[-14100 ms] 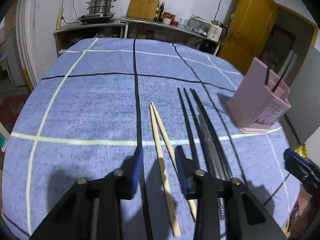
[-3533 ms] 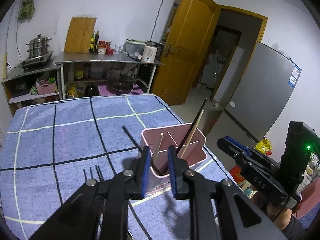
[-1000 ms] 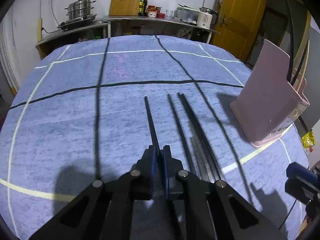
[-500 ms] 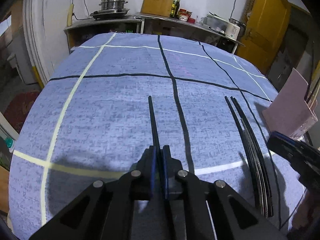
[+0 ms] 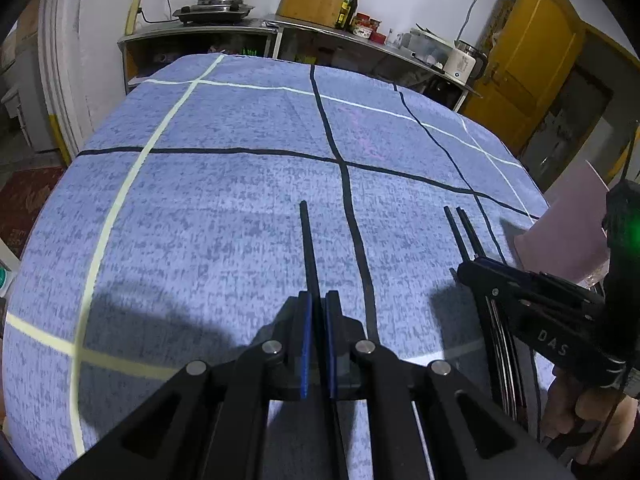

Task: Organize utensils
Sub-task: 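Move the left gripper down to the black chopsticks on the sheet, then grasp a black chopstick with the left gripper while the right gripper grasps another, then lift and carry the black chopsticks in both grippers over the pink basket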

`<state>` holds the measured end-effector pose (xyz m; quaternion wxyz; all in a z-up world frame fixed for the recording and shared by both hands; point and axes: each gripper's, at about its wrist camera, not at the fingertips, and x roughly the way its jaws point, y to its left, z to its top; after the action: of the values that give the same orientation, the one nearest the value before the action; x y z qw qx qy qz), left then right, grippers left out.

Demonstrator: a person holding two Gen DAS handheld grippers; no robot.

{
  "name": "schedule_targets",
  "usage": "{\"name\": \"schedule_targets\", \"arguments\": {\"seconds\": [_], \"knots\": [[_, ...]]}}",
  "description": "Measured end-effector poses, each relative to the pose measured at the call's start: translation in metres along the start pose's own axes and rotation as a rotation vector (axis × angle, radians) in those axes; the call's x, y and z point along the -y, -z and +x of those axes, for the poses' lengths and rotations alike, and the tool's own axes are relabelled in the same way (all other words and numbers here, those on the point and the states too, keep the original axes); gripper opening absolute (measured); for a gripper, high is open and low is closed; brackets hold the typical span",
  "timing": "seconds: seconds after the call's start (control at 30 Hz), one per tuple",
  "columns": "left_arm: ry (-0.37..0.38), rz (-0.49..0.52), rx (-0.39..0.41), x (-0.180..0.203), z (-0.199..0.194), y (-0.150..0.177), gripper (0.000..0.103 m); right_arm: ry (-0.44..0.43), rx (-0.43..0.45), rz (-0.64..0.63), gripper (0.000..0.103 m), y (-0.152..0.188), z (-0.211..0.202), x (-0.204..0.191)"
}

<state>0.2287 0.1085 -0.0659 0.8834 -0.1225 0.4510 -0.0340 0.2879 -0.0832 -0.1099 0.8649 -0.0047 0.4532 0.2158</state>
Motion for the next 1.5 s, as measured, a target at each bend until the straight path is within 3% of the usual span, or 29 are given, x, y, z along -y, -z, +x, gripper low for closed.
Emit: {"name": "schedule_targets", "arguments": {"seconds": [0.17,0.27,0.43,0.6,1.13,1.5], "knots": [[-0.005,0.012,-0.02,0.003,0.004,-0.006,0.007,0.007,-0.022,-0.019,0.021,-0.006,0.006,-0.008],[-0.024,0.045,-0.025,0.007,0.006,-0.008,0.007,0.029,-0.034,-0.044,0.009,-0.008,0.009,-0.015],[-0.054,0.065,-0.021,0.013,0.008,-0.009,0.007,0.03,-0.048,-0.061,0.007,-0.008,0.009,-0.02],[-0.029,0.041,-0.014,0.01,0.002,-0.01,0.006,-0.013,-0.027,-0.056,0.006,-0.01,-0.003,-0.026],[0.054,0.097,0.195,0.04,-0.122,-0.027,0.005,-0.099,0.223,-0.072,0.005,-0.016,-0.139,-0.042],[0.1,0.141,0.225,0.068,-0.156,-0.023,0.005,-0.099,0.322,-0.026,0.005,0.0,-0.202,-0.023]]}}
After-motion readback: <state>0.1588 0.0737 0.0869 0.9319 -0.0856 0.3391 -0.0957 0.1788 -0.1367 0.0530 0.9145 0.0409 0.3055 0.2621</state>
